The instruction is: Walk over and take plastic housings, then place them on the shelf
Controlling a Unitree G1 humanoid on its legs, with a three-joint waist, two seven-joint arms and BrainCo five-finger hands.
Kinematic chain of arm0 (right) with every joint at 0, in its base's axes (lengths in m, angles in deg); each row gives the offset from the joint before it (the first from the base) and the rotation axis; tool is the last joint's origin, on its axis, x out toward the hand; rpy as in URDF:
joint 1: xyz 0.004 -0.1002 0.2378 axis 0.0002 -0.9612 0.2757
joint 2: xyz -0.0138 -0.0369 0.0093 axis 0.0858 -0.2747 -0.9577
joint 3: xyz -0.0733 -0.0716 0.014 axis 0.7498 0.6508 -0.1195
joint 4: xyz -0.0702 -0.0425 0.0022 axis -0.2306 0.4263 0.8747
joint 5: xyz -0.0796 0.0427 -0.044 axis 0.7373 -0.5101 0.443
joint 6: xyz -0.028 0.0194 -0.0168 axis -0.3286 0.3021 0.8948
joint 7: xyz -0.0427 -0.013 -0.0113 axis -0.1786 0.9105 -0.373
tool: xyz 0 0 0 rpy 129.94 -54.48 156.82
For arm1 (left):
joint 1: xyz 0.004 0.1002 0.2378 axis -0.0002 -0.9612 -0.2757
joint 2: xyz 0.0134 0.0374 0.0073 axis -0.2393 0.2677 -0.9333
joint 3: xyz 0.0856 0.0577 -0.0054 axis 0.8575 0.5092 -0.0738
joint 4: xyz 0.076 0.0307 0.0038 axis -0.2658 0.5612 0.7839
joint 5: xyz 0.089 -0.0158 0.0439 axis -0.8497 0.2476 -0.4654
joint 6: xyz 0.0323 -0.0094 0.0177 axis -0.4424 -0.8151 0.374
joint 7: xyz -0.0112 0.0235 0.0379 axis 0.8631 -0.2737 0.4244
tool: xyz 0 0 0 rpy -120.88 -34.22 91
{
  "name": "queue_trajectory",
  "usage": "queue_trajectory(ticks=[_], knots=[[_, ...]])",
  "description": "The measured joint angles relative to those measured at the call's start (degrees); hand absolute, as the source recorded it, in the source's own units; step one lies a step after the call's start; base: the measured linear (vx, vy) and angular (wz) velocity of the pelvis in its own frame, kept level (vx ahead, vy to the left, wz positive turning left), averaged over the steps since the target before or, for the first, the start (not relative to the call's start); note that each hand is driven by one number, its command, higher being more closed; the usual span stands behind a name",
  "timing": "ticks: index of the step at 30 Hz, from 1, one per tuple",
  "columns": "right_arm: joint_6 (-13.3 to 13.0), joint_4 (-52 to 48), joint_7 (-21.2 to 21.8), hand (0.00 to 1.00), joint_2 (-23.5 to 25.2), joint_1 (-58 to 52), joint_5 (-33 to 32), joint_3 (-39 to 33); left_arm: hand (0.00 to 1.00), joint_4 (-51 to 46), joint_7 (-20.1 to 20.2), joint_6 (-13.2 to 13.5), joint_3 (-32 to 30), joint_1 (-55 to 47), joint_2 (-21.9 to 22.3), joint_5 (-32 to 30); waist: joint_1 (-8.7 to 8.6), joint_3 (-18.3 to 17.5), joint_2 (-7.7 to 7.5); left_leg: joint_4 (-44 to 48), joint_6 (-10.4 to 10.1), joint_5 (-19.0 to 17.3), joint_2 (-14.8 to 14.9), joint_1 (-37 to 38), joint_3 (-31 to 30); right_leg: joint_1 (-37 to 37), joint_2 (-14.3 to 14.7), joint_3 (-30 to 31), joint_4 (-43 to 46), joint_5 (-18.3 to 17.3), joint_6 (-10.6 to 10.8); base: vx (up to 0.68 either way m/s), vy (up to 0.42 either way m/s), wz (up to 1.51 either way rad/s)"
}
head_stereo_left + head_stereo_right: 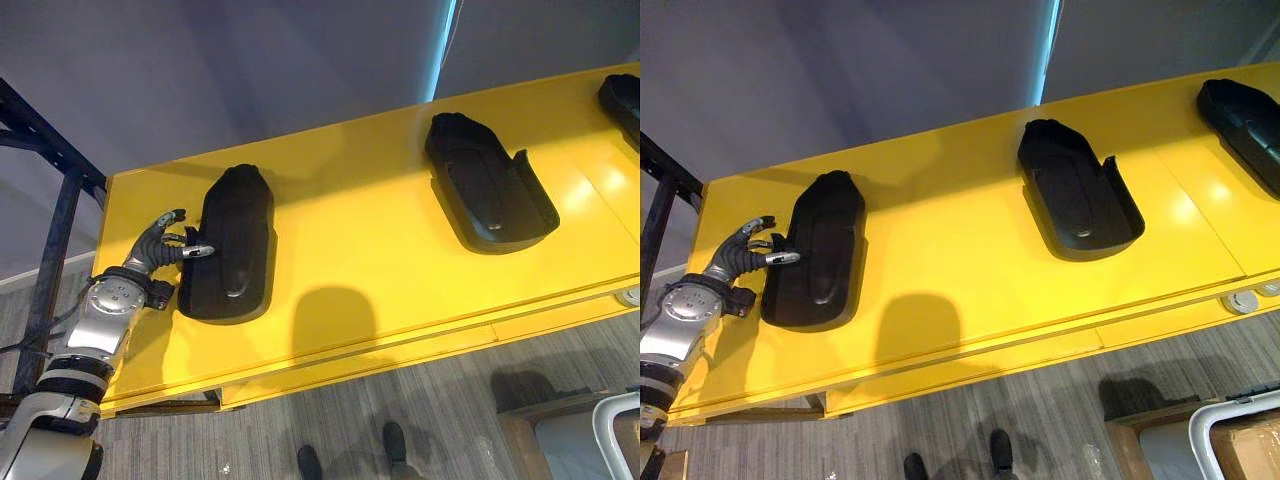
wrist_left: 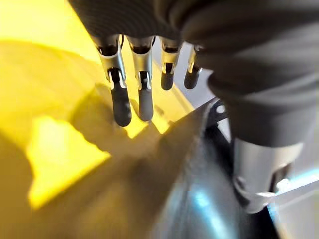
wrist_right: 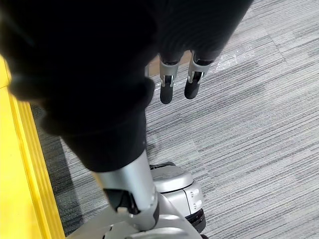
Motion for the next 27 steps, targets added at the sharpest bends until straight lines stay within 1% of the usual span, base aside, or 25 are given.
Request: queue_trajectory(ticks=[1,2,4,5,6,7,9,10,12,13,14,15,16,17,18,19,20,21,22,23,24,25,26,27], knots=[[0.12,0.05,0.00,0.00,0.00,0.02,0.01,0.00,0.00,0.02,-0.72,-0.05,-0.66,0.00,1.09,1.54,-0.04,0.00,0.00,-0.11,0.00,0.08,-0.01,0.09,-0.05,0.31,0.00,-0.05,-0.49,0.23,0.01,-0.04,0.028,0.04],[0.61,0.13,-0.02,0.00,-0.01,0.03,0.01,-0.05,0.00,-0.01,-2.50,-0.07,-1.51,0.00,3.69,4.43,-0.04,-0.06,0.02,-0.43,-0.03,0.29,-0.05,0.54,-0.20,1.03,0.01,-0.20,-1.27,0.59,0.00,-0.03,0.027,0.05],[0.95,0.13,-0.05,0.00,-0.05,0.08,0.04,-0.05,0.00,-1.20,-4.28,-0.07,-2.19,-0.37,5.54,8.74,-0.01,-0.06,0.02,-0.81,-0.09,0.46,-0.05,1.09,-0.27,1.50,0.04,-0.30,-1.37,0.69,-0.03,-0.01,0.017,0.02],[1.08,0.08,-0.11,0.00,-0.05,0.09,0.14,-0.04,0.00,-5.31,-6.14,0.00,-3.80,-2.40,7.80,12.03,-0.03,-0.19,0.03,-1.06,-0.10,0.49,-0.06,1.52,-0.25,1.83,0.05,-0.33,-1.38,0.69,-0.03,-0.01,0.034,-0.01],[1.16,0.04,-0.19,0.00,-0.05,0.09,0.24,-0.04,0.00,-8.28,-7.06,0.11,-4.84,-3.90,8.96,12.84,0.00,-0.34,0.06,-1.16,-0.10,0.49,-0.08,1.58,-0.24,1.86,0.05,-0.33,-1.40,0.69,-0.03,0.00,0.036,-0.02],[1.16,-0.03,-0.22,0.00,-0.03,0.08,0.24,-0.04,0.00,-10.12,-7.77,0.23,-5.64,-4.88,9.60,12.99,-0.04,-0.38,0.07,-1.19,-0.09,0.50,-0.09,1.69,-0.20,1.93,0.04,-0.33,-1.40,0.69,-0.03,0.00,0.038,-0.03],[1.18,-0.11,-0.27,0.00,-0.02,-0.15,0.38,-0.05,0.00,-15.34,-9.00,0.52,-9.67,-8.46,10.57,12.99,-0.20,-1.01,0.19,-1.24,-0.09,0.49,-0.07,2.25,-0.13,2.53,0.10,-0.31,-1.66,0.69,-0.03,0.00,0.033,-0.02],[1.18,-0.12,-0.27,0.00,-0.04,-0.33,0.46,-0.06,0.00,-16.30,-9.36,0.65,-10.97,-9.20,10.69,12.98,-0.17,-1.40,0.24,-1.24,-0.10,0.49,-0.05,2.33,-0.17,2.68,0.12,-0.34,-1.78,0.69,-0.03,0.00,0.000,0.00],[1.16,-0.21,-0.27,0.00,-0.05,-0.88,0.66,-0.07,0.00,-19.48,-10.71,1.10,-16.22,-11.98,10.85,12.45,0.06,-2.33,0.29,-1.25,-0.12,0.48,0.01,3.46,-0.34,4.19,0.19,-0.48,-2.32,0.69,-0.03,-0.01,0.022,0.05],[1.16,-0.21,-0.27,0.00,-0.06,-1.13,0.76,-0.16,0.00,-21.22,-11.11,1.13,-19.06,-13.52,11.30,10.65,0.19,-2.97,0.38,-1.26,-0.17,0.43,0.03,3.88,-0.47,4.72,0.20,-0.53,-2.49,0.68,-0.04,-0.02,0.027,0.11],[1.15,-0.22,-0.29,0.00,-0.13,-1.76,0.89,-0.62,0.00,-24.04,-11.84,1.31,-22.91,-15.55,13.00,7.37,0.58,-4.28,0.71,-1.28,-0.23,0.37,0.02,3.93,-0.91,5.13,0.17,-0.68,-2.80,0.68,-0.04,-0.02,0.027,0.12],[1.14,-0.21,-0.25,0.00,-0.10,-2.14,1.00,-1.22,0.00,-25.80,-12.58,1.38,-24.60,-16.70,14.21,4.57,0.82,-4.90,0.90,-1.31,-0.26,0.35,0.01,3.94,-1.12,5.31,0.15,-0.86,-2.93,0.68,-0.04,-0.02,0.031,0.20],[1.13,-0.10,-0.25,0.00,-0.12,-2.82,1.02,-1.63,1.00,-29.94,-14.15,1.57,-27.45,-19.56,16.99,-1.54,1.13,-5.96,1.14,-1.30,-0.46,0.19,0.01,3.95,-1.64,5.68,0.04,-1.53,-3.17,0.63,0.01,-0.03,0.032,0.15],[1.10,0.21,-0.12,0.00,0.04,-3.29,1.19,-2.68,1.00,-35.02,-15.79,1.60,-29.46,-23.03,20.69,-7.71,1.79,-6.92,1.16,-1.26,-0.72,0.00,0.05,3.94,-1.73,5.75,0.03,-1.53,-3.18,0.54,0.11,-0.03,0.030,0.12],[1.06,0.19,-0.11,0.00,0.20,-3.54,1.25,-3.19,1.00,-37.87,-16.54,1.63,-29.89,-25.03,22.89,-10.49,2.16,-7.29,1.14,-1.24,-0.79,-0.05,0.05,3.94,-1.74,5.76,0.01,-1.52,-3.18,0.51,0.14,-0.04,0.033,0.04],[0.78,0.19,-0.07,0.00,0.53,-4.03,1.25,-3.94,1.00,-44.40,-18.07,1.92,-29.16,-30.28,27.86,-17.09,2.83,-7.86,1.06,-1.23,-0.88,-0.11,0.05,3.94,-1.86,5.81,-0.02,-1.56,-3.16,0.51,0.15,-0.04,0.025,0.05],[0.60,0.20,-0.05,0.00,0.74,-4.34,1.26,-4.36,1.00,-47.88,-18.78,2.77,-26.79,-33.75,30.50,-20.08,2.98,-8.00,1.02,-1.21,-1.08,-0.24,0.03,3.95,-2.11,5.93,-0.06,-1.72,-3.14,0.51,0.15,-0.04,0.025,0.08],[0.49,0.17,-0.06,0.00,0.97,-4.46,1.26,-4.61,1.00,-49.97,-18.78,3.47,-24.82,-36.11,32.04,-21.43,3.01,-8.04,0.98,-1.19,-1.09,-0.24,0.03,3.96,-2.21,5.99,-0.08,-1.80,-3.13,0.51,0.15,-0.03,0.022,0.07],[0.13,0.18,-0.11,0.00,1.10,-4.58,1.26,-4.65,1.00,-53.47,-18.45,5.02,-20.03,-40.38,34.84,-23.03,3.07,-8.16,0.85,-1.18,-1.09,-0.25,0.03,3.96,-2.22,6.00,-0.11,-1.79,-3.10,0.51,0.17,-0.04,0.025,0.03],[-0.30,0.16,-0.15,0.00,1.26,-4.85,1.26,-4.61,1.00,-55.78,-17.81,6.55,-13.87,-43.75,37.36,-23.13,3.11,-8.39,0.70,-1.17,-1.09,-0.25,0.04,3.96,-2.20,6.01,-0.11,-1.76,-3.08,0.48,0.23,-0.04,0.023,0.00],[-0.42,0.18,-0.22,0.00,1.32,-4.97,1.26,-4.58,1.00,-56.38,-17.33,7.23,-10.63,-44.97,38.36,-23.14,3.11,-8.60,0.64,-1.17,-1.09,-0.25,0.05,3.94,-2.18,6.00,-0.10,-1.75,-3.08,0.45,0.27,0.00,0.000,0.00],[-0.50,0.17,-0.27,0.00,1.37,-5.14,1.26,-4.48,1.00,-56.92,-16.47,7.85,-5.97,-46.53,39.61,-23.13,3.04,-8.96,0.57,-1.18,-1.09,-0.25,0.09,3.94,-2.12,5.98,-0.08,-1.70,-3.08,0.31,0.48,-0.02,0.009,-0.04],[-0.55,0.15,-0.30,0.00,1.38,-5.21,1.27,-4.27,1.00,-56.95,-14.45,8.62,0.73,-48.28,40.99,-23.32,2.81,-9.32,0.44,-1.19,-1.13,-0.28,0.41,3.93,-1.97,5.96,-0.04,-1.58,-3.08,0.25,0.57,-0.02,0.006,-0.05],[-0.59,0.14,-0.32,0.00,1.40,-5.23,1.26,-4.08,1.00,-56.87,-13.80,8.80,2.89,-48.78,41.39,-23.60,2.74,-9.33,0.32,-1.19,-1.16,-0.30,0.52,3.92,-1.79,5.90,-0.02,-1.50,-3.08,0.20,0.64,-0.02,0.000,-0.13]])
